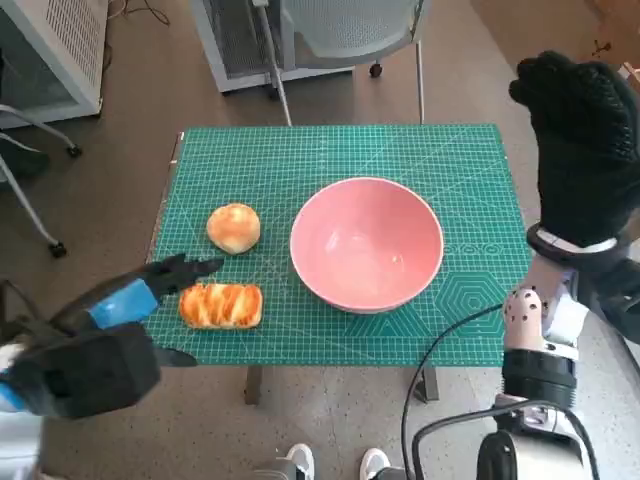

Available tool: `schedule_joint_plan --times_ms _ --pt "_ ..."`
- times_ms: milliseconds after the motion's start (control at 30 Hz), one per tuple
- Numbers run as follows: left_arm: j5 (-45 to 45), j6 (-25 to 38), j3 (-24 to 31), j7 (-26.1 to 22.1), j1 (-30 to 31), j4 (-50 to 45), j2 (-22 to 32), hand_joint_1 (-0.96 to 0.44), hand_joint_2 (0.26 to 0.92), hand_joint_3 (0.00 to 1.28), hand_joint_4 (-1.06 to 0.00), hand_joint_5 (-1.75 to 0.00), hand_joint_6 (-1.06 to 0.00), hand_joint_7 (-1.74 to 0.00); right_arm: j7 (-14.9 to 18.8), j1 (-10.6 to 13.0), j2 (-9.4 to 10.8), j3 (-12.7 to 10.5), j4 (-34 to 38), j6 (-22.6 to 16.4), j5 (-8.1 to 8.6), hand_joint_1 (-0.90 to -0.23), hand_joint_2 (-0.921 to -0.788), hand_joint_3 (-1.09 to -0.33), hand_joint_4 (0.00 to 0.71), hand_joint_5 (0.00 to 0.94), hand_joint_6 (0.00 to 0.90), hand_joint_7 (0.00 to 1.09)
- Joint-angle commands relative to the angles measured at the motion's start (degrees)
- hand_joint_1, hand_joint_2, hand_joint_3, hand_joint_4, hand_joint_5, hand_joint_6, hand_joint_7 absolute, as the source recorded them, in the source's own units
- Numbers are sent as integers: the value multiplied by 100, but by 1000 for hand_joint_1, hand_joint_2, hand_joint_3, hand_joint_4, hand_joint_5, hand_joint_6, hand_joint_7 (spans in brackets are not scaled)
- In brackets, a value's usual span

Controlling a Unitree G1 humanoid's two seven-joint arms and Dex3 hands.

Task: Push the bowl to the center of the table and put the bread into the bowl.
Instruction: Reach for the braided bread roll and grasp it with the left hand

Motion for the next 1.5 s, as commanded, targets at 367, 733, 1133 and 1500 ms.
schedule_joint_plan --times_ms 367,733,1133,1500 --pt "1098 -501 -1116 525 -561 1266 -681 -116 743 8 -169 -9 -393 -17 28 208 116 30 -151 217 94 -641 -921 -748 287 9 383 16" --pt "1723 -1129 -1502 1096 -880 2343 -1327 -97 795 19 -281 -26 -467 -27 123 298 123 65 -184 175 101 -634 -921 -762 275 1 375 8" --pt "2294 -1739 -1731 1470 -1094 3232 -1672 31 864 15 -597 -54 -717 -72 100 318 66 57 -133 127 7 -636 -921 -779 256 0 364 1" --pt "2447 -2405 -1619 1438 -1149 3501 -1573 6 919 41 -728 -1140 -662 -1027 36 371 46 39 -145 80 -86 -644 -921 -784 254 0 362 1"
